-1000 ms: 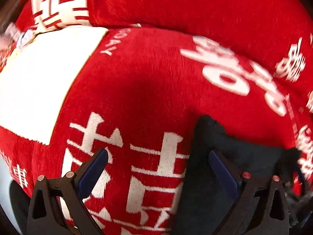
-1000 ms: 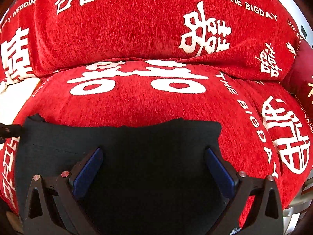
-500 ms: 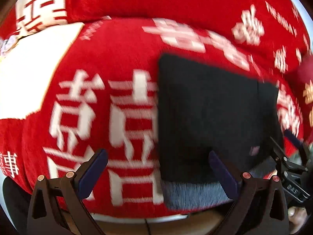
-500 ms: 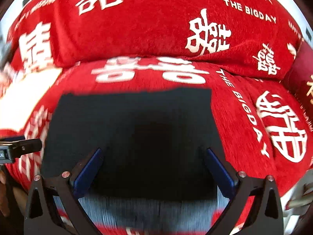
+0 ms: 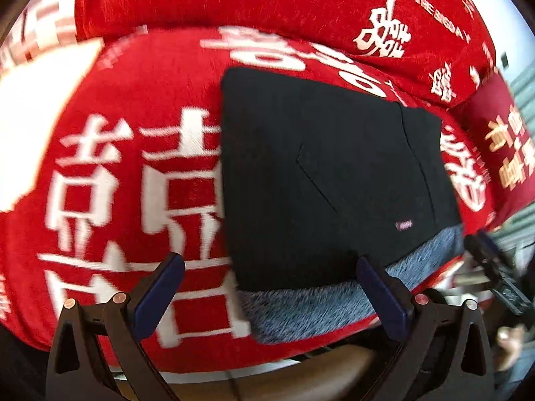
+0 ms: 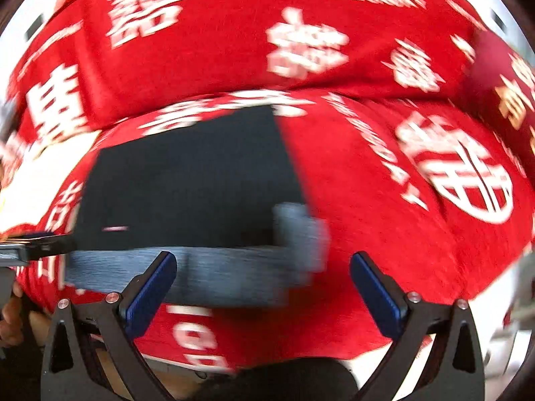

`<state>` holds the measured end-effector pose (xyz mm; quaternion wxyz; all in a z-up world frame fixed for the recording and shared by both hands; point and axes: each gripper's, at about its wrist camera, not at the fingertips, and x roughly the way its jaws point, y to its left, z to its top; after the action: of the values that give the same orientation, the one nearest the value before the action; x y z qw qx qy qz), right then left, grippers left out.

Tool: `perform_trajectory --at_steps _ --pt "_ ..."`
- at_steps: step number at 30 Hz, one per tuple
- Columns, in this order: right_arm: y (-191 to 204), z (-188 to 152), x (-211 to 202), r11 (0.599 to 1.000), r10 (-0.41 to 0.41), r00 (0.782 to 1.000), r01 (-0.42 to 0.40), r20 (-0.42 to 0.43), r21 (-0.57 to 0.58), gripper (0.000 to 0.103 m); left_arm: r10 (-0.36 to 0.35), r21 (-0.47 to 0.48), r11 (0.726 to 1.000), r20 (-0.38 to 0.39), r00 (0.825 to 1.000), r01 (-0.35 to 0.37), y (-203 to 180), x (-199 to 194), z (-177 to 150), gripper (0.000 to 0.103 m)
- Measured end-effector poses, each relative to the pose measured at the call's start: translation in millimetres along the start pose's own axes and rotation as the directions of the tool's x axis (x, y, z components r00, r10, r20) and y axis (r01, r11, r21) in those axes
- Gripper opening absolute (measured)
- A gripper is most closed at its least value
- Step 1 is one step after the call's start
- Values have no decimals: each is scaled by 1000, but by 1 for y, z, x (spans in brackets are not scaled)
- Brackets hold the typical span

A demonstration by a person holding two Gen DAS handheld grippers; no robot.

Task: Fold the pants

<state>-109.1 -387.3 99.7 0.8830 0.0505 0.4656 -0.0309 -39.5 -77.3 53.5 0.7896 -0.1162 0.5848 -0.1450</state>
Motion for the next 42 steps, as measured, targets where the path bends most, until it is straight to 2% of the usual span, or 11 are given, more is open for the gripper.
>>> perform_trajectory --at_steps 3,6,10,13,17,20,23,30,37,40,42 --pt "-37 7 6 989 101 995 -100 -6 109 103 -59 -69 996 -12 998 58 8 10 11 103" --pt "-44 19 18 972 200 980 -198 3 122 103 -78 -55 995 -12 997 77 -2 15 21 103" --pt "-29 35 52 946 317 946 -311 -60 90 103 -65 -9 998 -25 998 64 -15 28 29 103" --pt "-11 40 77 929 370 920 -365 -129 57 103 -86 -19 996 -21 996 86 -14 33 34 103" --pt "9 38 89 897 439 885 -441 -156 26 103 -108 -5 994 -1 994 108 -12 36 34 103" --pt "20 38 91 906 420 897 -423 -137 4 103 -110 41 993 35 993 109 -12 38 34 103" --pt "17 41 93 896 442 885 -444 -147 22 103 -152 86 985 66 986 146 -8 36 32 103" --pt "17 40 95 895 441 887 -446 -136 -12 103 -188 112 978 98 977 177 -5 35 29 103" --pt "24 44 95 919 390 909 -394 -146 1 103 -110 66 992 85 990 104 -15 38 33 103" --pt "35 46 89 932 353 921 -361 -163 -19 103 -124 83 990 94 988 117 -14 32 31 88" --pt "45 45 80 932 345 926 -358 -150 -63 101 -126 107 988 107 986 114 -17 25 29 72"
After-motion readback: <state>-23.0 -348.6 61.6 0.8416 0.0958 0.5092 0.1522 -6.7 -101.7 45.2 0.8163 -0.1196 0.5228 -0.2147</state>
